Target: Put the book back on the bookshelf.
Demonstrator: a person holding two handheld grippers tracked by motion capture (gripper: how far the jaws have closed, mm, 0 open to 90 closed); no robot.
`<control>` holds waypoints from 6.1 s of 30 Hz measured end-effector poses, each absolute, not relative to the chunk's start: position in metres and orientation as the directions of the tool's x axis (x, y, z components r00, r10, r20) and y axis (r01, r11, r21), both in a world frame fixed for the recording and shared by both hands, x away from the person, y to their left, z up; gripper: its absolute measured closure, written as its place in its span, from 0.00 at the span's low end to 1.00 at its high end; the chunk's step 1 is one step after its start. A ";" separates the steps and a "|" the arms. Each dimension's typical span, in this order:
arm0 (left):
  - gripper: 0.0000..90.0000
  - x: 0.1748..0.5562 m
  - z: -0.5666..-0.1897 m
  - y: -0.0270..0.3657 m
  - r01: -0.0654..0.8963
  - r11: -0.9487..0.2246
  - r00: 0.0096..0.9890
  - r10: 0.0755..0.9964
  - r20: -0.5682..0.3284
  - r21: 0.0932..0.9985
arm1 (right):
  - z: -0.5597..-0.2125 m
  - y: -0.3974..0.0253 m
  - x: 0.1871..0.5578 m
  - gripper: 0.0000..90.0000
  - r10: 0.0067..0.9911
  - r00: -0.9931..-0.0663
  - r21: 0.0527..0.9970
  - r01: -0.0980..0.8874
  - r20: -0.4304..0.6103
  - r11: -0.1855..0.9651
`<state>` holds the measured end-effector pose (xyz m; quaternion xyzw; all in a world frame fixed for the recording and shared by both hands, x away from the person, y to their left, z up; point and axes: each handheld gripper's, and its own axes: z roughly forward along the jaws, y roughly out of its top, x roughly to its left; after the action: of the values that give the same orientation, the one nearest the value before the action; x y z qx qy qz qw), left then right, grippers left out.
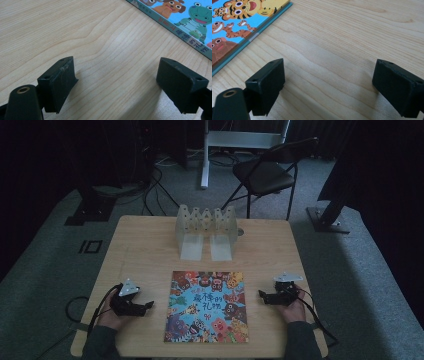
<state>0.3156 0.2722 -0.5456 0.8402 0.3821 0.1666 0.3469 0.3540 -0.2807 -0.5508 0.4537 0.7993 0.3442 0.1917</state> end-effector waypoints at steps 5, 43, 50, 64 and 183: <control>0.17 0.315 -0.546 0.272 0.529 -0.464 0.647 0.762 0.015 0.710 | -0.551 -0.281 0.354 0.12 0.858 -0.514 0.724 0.594 0.006 0.351; 0.24 0.312 -0.544 0.253 0.597 -0.375 0.518 0.855 0.016 0.709 | -0.540 -0.259 0.345 0.35 0.858 -0.513 0.749 0.557 -0.031 0.360; 0.22 0.311 -0.545 0.253 0.586 -0.386 0.534 0.846 0.019 0.713 | -0.534 -0.243 0.346 0.35 0.840 -0.540 0.750 0.530 -0.064 0.397; 0.23 0.301 -0.530 0.239 0.555 -0.343 0.584 0.809 -0.062 0.758 | -0.522 -0.222 0.353 0.35 0.809 -0.582 0.754 0.496 -0.081 0.432; 0.01 0.214 -0.518 0.078 0.225 -0.561 0.834 0.533 0.141 0.797 | -0.486 -0.192 0.406 0.44 0.614 -0.714 0.765 0.588 0.338 0.263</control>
<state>0.2137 0.0781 -0.5176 0.8636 0.2193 0.1865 0.4138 0.4064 -0.1923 -0.4863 0.3781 0.7945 0.4751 0.0134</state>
